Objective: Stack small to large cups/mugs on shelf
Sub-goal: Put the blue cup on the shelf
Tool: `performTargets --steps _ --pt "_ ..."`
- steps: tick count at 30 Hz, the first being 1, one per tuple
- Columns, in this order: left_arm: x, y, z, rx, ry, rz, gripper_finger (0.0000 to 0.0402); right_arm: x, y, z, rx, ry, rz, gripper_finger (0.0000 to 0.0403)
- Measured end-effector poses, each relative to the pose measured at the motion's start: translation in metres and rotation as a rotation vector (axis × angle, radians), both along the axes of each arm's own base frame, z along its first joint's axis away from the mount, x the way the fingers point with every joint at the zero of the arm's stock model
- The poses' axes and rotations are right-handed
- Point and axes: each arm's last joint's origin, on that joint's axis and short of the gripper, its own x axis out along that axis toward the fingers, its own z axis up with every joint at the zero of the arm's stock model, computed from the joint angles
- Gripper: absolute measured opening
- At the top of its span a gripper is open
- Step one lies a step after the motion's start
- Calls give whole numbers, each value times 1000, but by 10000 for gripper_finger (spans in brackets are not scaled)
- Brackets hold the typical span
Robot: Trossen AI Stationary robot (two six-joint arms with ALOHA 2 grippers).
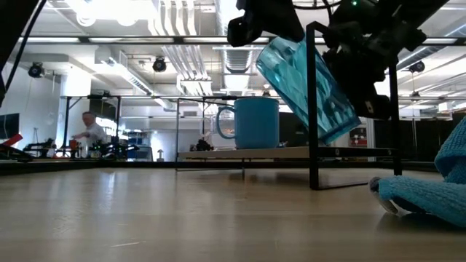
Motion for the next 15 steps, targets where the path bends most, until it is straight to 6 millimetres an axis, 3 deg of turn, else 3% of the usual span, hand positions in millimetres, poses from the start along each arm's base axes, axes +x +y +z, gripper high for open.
performTargets --steps 5,11,15 --pt "0 0 0 -3 0 -2 0 7 1 -1 -13 2 22 38" --pt "0 0 1 -2 -2 -1 0 10 -2 18 -91 -71 24 38" --pt "-1 0 1 -4 0 -3 0 7 -1 20 -88 -65 26 38"
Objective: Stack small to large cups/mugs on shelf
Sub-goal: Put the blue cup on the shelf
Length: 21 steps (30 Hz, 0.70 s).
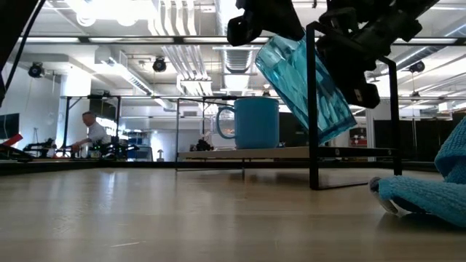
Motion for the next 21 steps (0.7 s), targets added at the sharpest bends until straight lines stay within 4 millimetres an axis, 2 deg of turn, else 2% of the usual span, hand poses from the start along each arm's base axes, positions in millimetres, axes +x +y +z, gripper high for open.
performTargets --steps 5,21 --pt "-3 1 -2 3 46 -2 0 -7 2 -2 28 54 20 38" --pt "-4 1 7 3 32 -8 0 -6 5 3 58 7 64 38"
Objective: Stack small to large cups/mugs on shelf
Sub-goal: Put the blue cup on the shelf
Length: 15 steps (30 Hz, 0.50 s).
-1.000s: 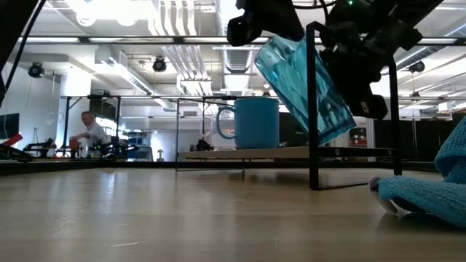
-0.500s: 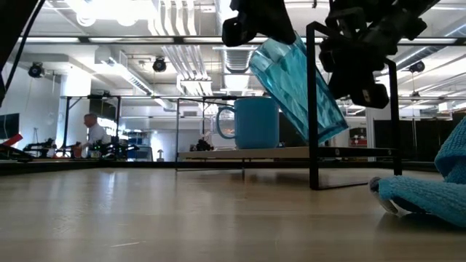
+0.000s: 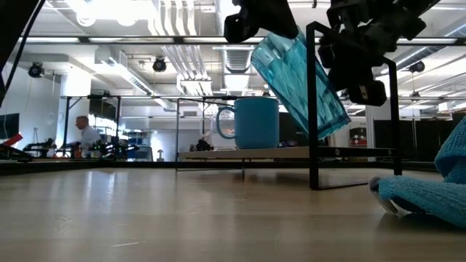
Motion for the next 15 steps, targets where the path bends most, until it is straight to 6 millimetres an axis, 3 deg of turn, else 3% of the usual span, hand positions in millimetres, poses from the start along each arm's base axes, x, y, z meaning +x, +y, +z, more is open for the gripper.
performTargets --steps 15 --pt "5 0 -9 0 -1 1 5 3 0 2 -4 -35 1 38"
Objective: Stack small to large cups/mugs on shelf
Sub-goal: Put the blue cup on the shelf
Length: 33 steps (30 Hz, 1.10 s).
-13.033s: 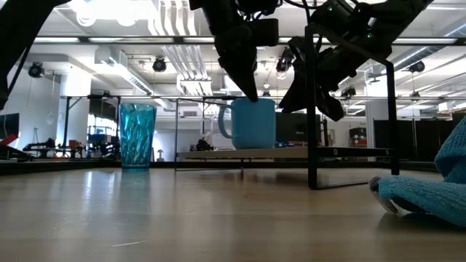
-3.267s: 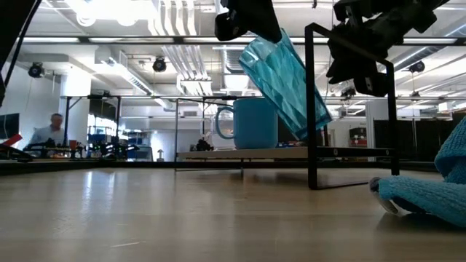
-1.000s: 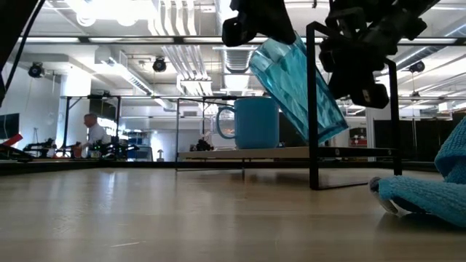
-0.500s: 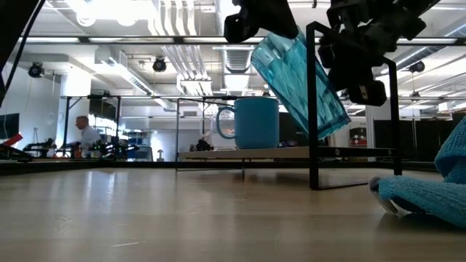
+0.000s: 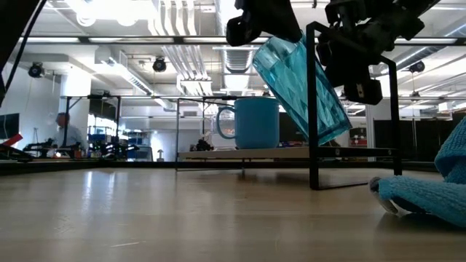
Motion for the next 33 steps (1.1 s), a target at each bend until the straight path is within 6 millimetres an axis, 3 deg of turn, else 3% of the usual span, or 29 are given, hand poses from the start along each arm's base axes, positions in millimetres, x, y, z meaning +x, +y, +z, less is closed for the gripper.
performTargets --steps 8,22,33 --pt "3 0 2 -4 -40 1 38 0 0 0 -5 -4 6 38" --pt "7 2 6 -10 -99 8 41 0 0 0 -29 -7 12 38" --pt "16 0 -4 -45 -109 -19 41 0 -1 0 -60 -9 4 38"
